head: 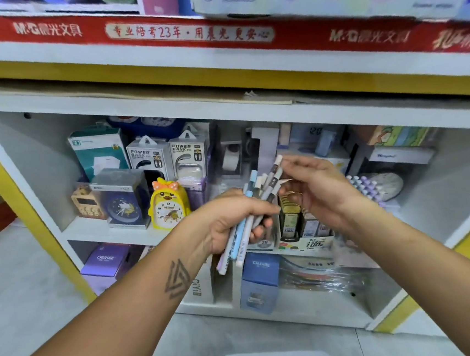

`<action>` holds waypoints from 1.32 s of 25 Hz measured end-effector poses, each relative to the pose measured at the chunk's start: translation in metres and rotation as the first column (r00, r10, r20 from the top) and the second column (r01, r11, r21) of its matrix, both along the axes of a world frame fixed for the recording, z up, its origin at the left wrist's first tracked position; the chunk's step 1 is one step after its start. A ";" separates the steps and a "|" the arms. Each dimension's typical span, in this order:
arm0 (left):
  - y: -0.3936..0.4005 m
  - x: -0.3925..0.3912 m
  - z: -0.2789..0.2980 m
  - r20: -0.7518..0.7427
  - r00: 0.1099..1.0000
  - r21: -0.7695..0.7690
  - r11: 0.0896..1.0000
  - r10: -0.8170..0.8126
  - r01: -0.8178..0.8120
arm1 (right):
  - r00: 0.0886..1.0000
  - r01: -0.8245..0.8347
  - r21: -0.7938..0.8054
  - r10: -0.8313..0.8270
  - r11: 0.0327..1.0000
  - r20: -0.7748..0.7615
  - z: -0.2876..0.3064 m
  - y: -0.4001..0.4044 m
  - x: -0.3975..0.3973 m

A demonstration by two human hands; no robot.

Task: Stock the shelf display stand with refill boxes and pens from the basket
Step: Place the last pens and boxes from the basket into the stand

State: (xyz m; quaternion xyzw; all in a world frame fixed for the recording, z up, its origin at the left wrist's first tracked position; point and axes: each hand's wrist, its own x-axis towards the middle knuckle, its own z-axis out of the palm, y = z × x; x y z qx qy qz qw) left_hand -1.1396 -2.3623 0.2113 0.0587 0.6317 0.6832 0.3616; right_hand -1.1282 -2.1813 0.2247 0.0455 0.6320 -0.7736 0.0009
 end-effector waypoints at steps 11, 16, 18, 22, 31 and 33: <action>0.077 0.033 -0.008 0.046 0.967 0.038 0.968 -0.250 0.248 | 0.914 0.376 0.061 -0.359 0.925 -0.188 0.015 0.114 0.050; 0.104 0.025 -0.005 0.088 0.991 0.055 0.993 -0.105 0.100 | 0.878 0.449 0.296 -0.356 0.843 -0.320 0.014 0.159 0.067; 0.111 0.023 -0.005 0.093 0.993 0.065 0.995 -0.077 0.071 | 0.887 0.425 0.336 -0.312 0.840 -0.340 0.011 0.165 0.073; 0.127 0.027 -0.002 0.108 0.992 0.045 0.997 -0.060 0.055 | 0.895 0.398 0.405 -0.252 0.823 -0.368 0.014 0.173 0.084; 0.144 0.040 -0.009 0.167 0.986 0.033 0.999 -0.005 0.000 | 0.897 0.430 0.792 -0.110 0.433 -0.427 -0.006 0.180 0.087; 0.144 0.039 -0.016 0.194 0.981 0.053 0.998 0.017 -0.028 | 0.919 0.383 0.839 -0.066 0.388 -0.389 -0.017 0.180 0.085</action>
